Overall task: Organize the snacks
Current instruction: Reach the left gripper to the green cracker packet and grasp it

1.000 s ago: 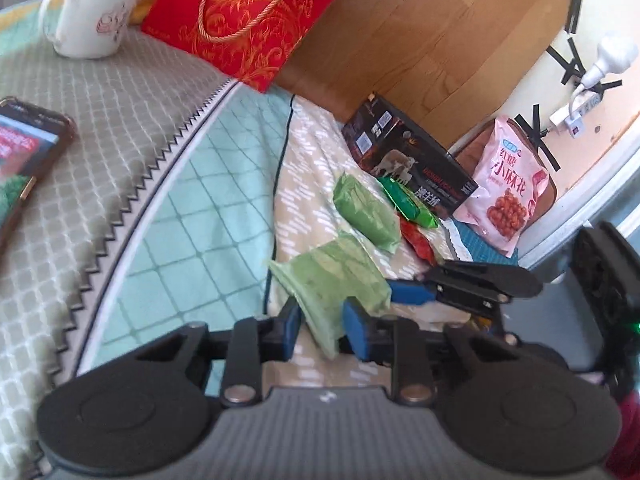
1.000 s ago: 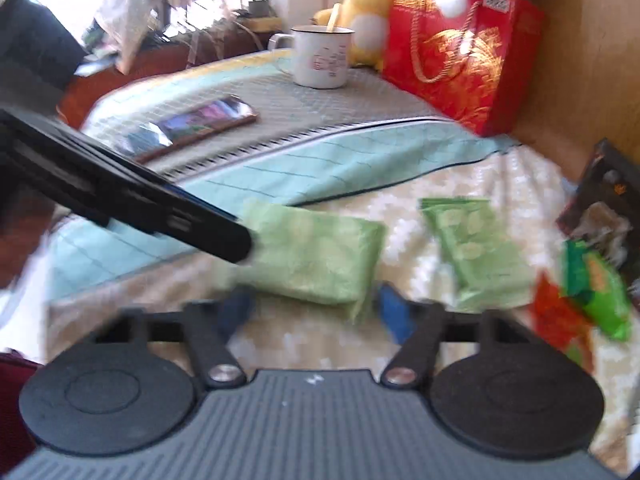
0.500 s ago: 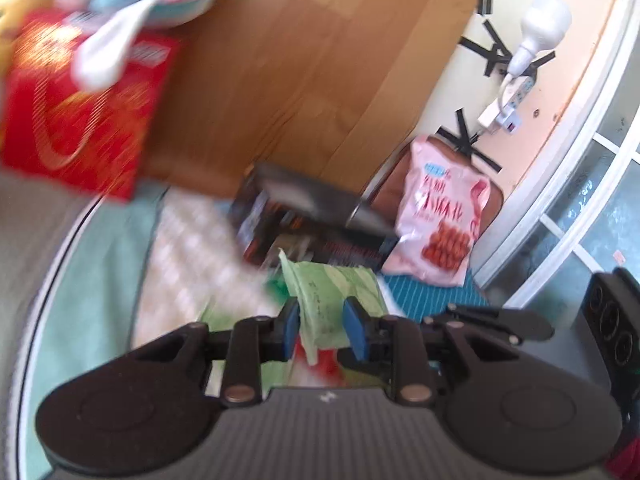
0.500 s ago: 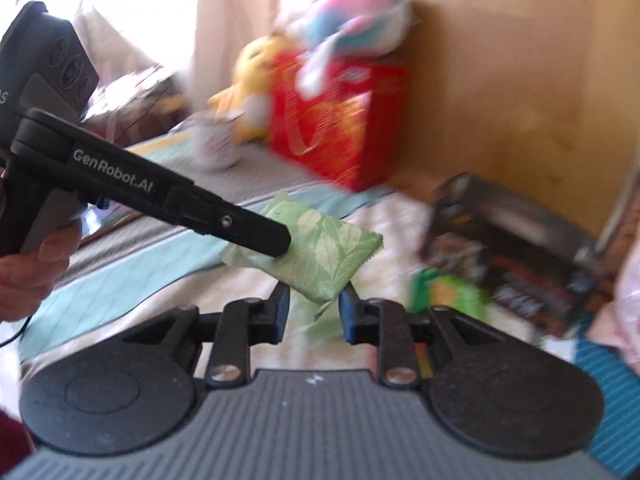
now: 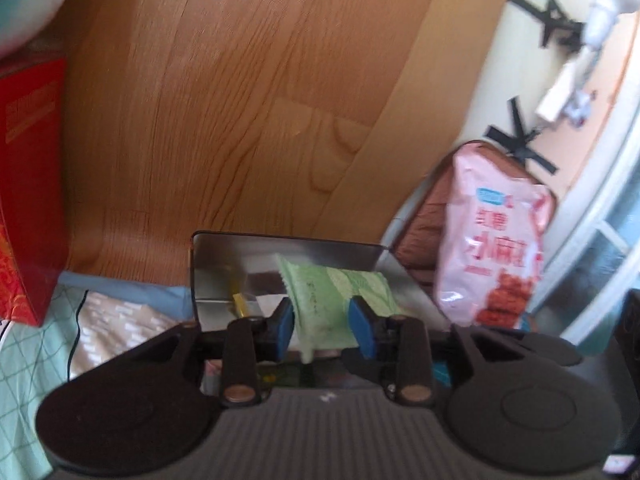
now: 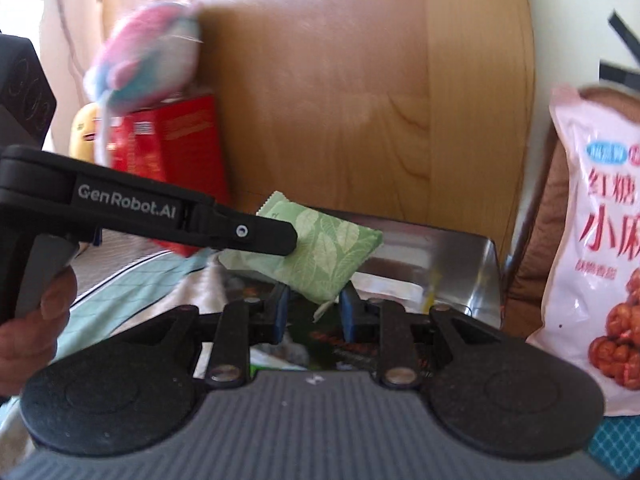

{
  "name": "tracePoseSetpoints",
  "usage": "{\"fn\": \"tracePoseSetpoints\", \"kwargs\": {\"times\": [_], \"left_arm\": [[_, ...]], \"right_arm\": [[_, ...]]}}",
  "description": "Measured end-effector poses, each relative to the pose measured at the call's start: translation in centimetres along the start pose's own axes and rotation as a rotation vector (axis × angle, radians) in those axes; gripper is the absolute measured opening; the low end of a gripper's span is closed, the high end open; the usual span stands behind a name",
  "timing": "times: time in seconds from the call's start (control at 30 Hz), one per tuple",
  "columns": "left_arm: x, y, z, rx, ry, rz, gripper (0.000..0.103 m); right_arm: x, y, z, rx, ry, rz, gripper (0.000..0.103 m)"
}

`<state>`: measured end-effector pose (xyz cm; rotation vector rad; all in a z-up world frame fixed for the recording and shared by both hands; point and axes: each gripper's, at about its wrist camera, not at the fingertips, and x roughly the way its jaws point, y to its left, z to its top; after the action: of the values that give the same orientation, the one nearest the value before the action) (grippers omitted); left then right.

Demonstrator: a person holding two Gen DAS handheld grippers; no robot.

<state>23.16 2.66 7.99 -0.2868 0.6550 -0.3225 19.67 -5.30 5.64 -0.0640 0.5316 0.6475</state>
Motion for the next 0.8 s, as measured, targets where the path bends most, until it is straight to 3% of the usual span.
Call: {"fn": "tracePoseSetpoints", "kwargs": {"times": [0.03,0.07,0.1,0.3,0.47,0.67,0.77,0.8], "left_arm": [[0.3,0.2,-0.1,-0.005,0.005,0.017,0.042],[0.3,0.4,-0.2,-0.011,0.004,0.027,0.045],[0.1,0.5,-0.4,-0.011,-0.005,0.024,0.046],[-4.2,2.4,-2.2,-0.053,-0.051,-0.016,0.046],[-4.8,3.6,-5.3,-0.137,0.063,-0.079,0.046],[-2.4,3.6,-7.7,-0.212,0.194,-0.094,0.046],[-1.1,3.6,-8.3,-0.232,0.218,-0.085,0.036],[-0.9,3.5,-8.3,-0.233,0.217,-0.078,0.033]], "right_arm": [[0.3,-0.1,0.0,0.006,-0.005,-0.017,0.037],[0.2,-0.5,0.0,0.024,-0.018,-0.024,0.049],[-0.4,-1.0,-0.1,0.045,-0.033,-0.030,0.053],[-3.9,-2.2,-2.0,0.113,-0.041,0.000,0.053],[-4.1,-2.0,-4.8,0.179,0.097,0.104,0.053],[-1.4,1.4,-6.5,0.068,0.225,0.113,0.055],[-0.6,2.6,-6.6,0.017,0.222,0.089,0.055],[-0.5,2.7,-6.5,0.024,0.221,0.088,0.050]]}}
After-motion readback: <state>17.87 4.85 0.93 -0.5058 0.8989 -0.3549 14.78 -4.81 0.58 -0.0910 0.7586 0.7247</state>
